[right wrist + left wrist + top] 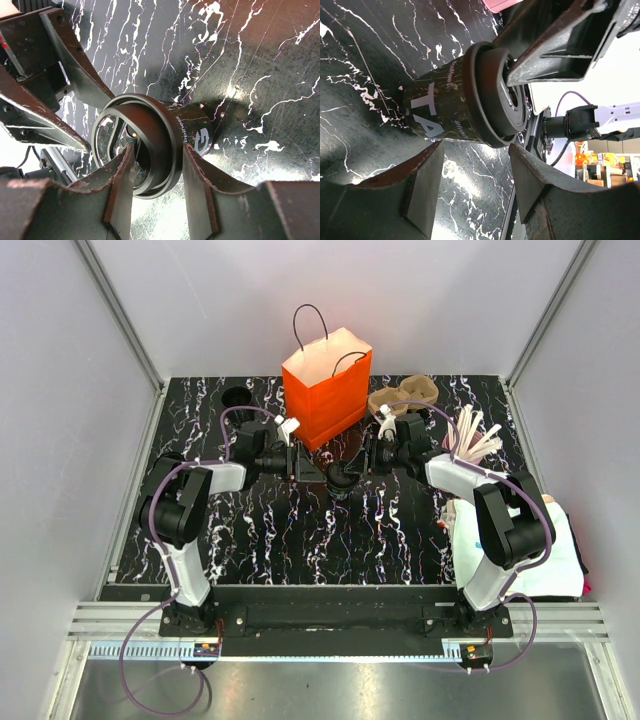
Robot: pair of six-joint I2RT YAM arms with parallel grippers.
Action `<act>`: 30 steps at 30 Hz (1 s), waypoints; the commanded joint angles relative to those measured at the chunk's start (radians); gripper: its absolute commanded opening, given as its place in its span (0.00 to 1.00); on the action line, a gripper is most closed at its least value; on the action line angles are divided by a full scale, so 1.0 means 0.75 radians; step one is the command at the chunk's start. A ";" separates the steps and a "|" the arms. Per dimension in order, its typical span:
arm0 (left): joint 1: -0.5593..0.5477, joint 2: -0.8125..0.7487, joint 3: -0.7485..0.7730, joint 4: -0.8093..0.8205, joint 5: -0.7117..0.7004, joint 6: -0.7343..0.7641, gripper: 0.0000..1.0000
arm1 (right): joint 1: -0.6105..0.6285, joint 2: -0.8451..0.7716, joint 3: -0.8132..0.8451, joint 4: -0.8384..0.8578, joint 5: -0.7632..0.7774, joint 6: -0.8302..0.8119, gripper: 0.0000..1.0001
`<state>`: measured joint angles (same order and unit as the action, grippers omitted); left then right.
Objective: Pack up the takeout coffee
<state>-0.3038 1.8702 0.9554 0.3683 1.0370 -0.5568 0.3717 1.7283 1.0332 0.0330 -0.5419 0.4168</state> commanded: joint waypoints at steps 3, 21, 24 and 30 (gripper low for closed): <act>-0.008 0.028 0.068 0.071 -0.027 -0.029 0.58 | -0.011 -0.008 -0.036 -0.054 0.076 -0.040 0.08; -0.033 0.079 0.092 -0.014 -0.061 -0.002 0.36 | -0.013 0.013 -0.052 -0.054 0.101 -0.048 0.04; -0.043 0.088 0.094 -0.047 -0.070 0.018 0.31 | -0.013 0.019 -0.056 -0.056 0.111 -0.048 0.03; -0.065 0.098 0.103 -0.082 -0.078 0.041 0.21 | -0.015 0.015 -0.077 -0.056 0.137 -0.061 0.01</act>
<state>-0.3283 1.9045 1.0157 0.3580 1.0248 -0.5922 0.3660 1.7283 1.0225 0.0555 -0.5320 0.4187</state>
